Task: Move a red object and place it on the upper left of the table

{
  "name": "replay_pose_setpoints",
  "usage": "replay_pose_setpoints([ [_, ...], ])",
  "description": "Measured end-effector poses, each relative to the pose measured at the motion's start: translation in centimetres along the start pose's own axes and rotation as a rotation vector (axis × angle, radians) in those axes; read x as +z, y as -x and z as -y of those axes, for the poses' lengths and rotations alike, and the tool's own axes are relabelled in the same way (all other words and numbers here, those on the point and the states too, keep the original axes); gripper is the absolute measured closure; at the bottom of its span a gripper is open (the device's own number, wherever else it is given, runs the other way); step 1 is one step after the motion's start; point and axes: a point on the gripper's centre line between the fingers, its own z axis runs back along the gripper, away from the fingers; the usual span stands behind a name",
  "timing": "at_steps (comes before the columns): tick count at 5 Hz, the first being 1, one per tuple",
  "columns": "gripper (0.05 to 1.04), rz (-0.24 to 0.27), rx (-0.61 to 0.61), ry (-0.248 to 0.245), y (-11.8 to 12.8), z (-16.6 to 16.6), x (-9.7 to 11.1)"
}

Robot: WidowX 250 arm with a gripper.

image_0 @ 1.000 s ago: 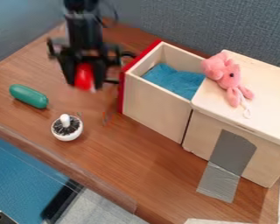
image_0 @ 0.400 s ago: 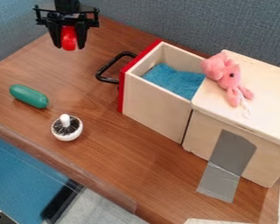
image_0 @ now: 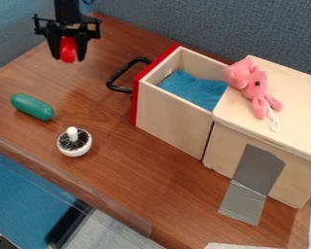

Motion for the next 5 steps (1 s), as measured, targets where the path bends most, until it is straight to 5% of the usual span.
replay_pose_setpoints([
  [1,0.517,-0.047,0.008,-0.031,0.3,-0.8,-2.0],
  [3,0.467,-0.074,0.017,-0.061,0.4,-1.6,-2.9],
  [4,0.178,-0.060,0.020,-0.041,0.0,-1.5,-2.4],
  [5,0.077,-0.024,0.013,-0.041,-0.3,-1.6,-1.0],
])
